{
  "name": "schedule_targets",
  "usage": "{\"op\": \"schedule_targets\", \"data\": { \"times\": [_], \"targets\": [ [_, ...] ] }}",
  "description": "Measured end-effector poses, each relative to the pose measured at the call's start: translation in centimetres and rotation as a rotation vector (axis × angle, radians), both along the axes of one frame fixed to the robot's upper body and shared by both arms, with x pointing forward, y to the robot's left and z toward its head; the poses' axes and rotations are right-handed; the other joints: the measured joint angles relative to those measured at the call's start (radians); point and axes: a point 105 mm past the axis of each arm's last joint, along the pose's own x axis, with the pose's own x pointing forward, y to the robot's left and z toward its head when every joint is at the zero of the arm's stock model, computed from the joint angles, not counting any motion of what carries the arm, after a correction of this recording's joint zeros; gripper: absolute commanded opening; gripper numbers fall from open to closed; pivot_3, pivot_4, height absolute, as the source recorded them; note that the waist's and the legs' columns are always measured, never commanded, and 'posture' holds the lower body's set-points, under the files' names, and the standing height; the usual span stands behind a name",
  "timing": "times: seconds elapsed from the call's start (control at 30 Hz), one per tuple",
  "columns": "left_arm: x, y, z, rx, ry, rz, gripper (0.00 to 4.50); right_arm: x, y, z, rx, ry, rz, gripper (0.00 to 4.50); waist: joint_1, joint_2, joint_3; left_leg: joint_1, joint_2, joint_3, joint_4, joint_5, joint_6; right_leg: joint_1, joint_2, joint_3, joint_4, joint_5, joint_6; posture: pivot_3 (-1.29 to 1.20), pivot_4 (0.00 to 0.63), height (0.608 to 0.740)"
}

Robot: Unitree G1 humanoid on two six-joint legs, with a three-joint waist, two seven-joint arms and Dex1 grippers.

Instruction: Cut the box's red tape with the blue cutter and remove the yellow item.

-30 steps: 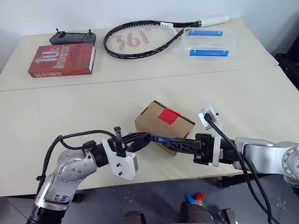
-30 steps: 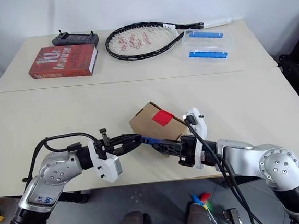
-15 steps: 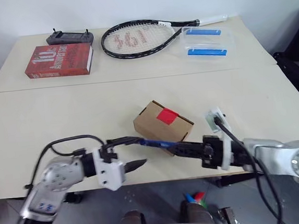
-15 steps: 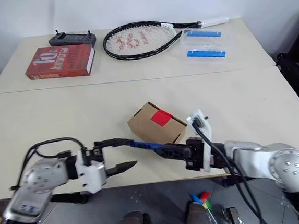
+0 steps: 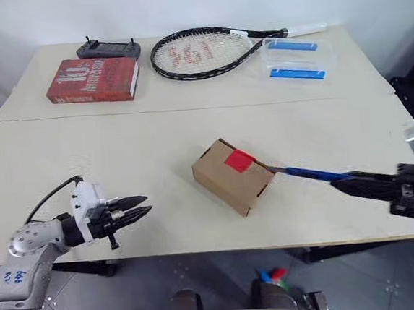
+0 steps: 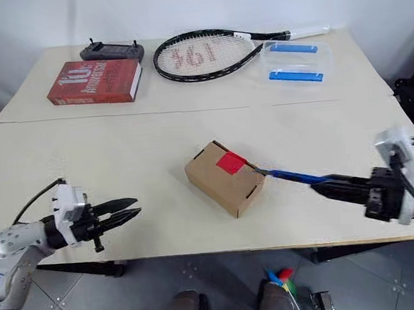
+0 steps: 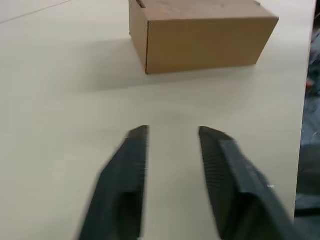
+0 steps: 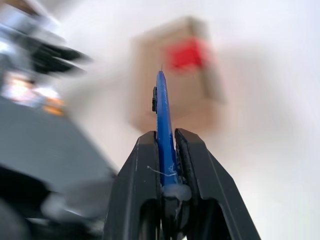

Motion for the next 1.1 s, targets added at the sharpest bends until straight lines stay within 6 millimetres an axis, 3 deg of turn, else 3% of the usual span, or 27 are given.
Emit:
{"op": "schedule_targets", "data": {
  "times": [0.03,0.17,0.27,0.33,0.5,0.7,1.1],
  "targets": [
    [0.3,-0.3,0.2,0.003,0.0,-0.014,0.07,0.0,-0.8,-0.1,-0.039,-0.019,-0.013,0.18,-0.001,0.0,0.0,0.0,0.0,0.0,0.0,0.0,0.0,0.0,0.0,0.0,0.0,0.0,0.0,0.0,0.15,0.74],
    [1.8,-3.5,2.7,-0.022,-0.008,-0.15,0.03,0.4,-1.8,0.9,-0.167,-0.025,0.008,0.18,-0.006,0.0,0.0,0.001,0.0,0.001,0.0,0.001,-0.001,0.0,0.0,0.001,0.001,0.0,0.0,0.0,0.15,0.74],
    [3.0,-6.6,5.6,-0.028,-0.067,-0.261,0.03,2.0,-0.9,4.2,-0.27,-0.126,0.04,0.18,-0.02,0.0,0.0,0.003,0.0,0.001,0.001,0.002,-0.002,0.001,0.0,0.001,0.003,0.0,0.0,0.0,0.15,0.74],
    [4.0,-7.6,6.4,-0.019,-0.072,-0.269,0.03,2.8,0.2,5.6,-0.263,-0.152,0.07,0.18,-0.032,0.0,0.0,0.003,0.0,0.001,0.0,0.002,-0.002,0.001,0.0,0.001,0.002,0.0,0.0,0.0,0.15,0.74],
    [5.6,-10.0,5.3,0.072,-0.038,-0.276,0.03,4.6,4.0,7.4,-0.292,-0.122,0.124,0.18,-0.05,-0.001,0.002,0.0,0.0,-0.001,-0.001,0.002,-0.002,-0.001,0.0,-0.001,0.0,0.0,0.0,0.0,0.15,0.74],
    [5.6,-11.8,3.7,0.111,-0.012,-0.293,0.03,7.1,8.1,6.9,-0.334,0.024,0.178,0.18,-0.054,-0.001,0.002,-0.015,0.0,-0.001,0.004,0.001,-0.002,-0.017,0.0,-0.002,0.005,0.0,0.0,0.0,0.15,0.74],
    [6.3,-13.0,3.5,0.076,-0.017,-0.227,0.03,9.2,11.5,8.0,-0.315,0.091,0.195,0.18,-0.029,-0.001,0.002,-0.017,0.0,-0.001,0.013,0.001,-0.001,-0.015,-0.001,-0.003,0.01,0.001,0.001,0.0,0.15,0.74]
  ]
}}
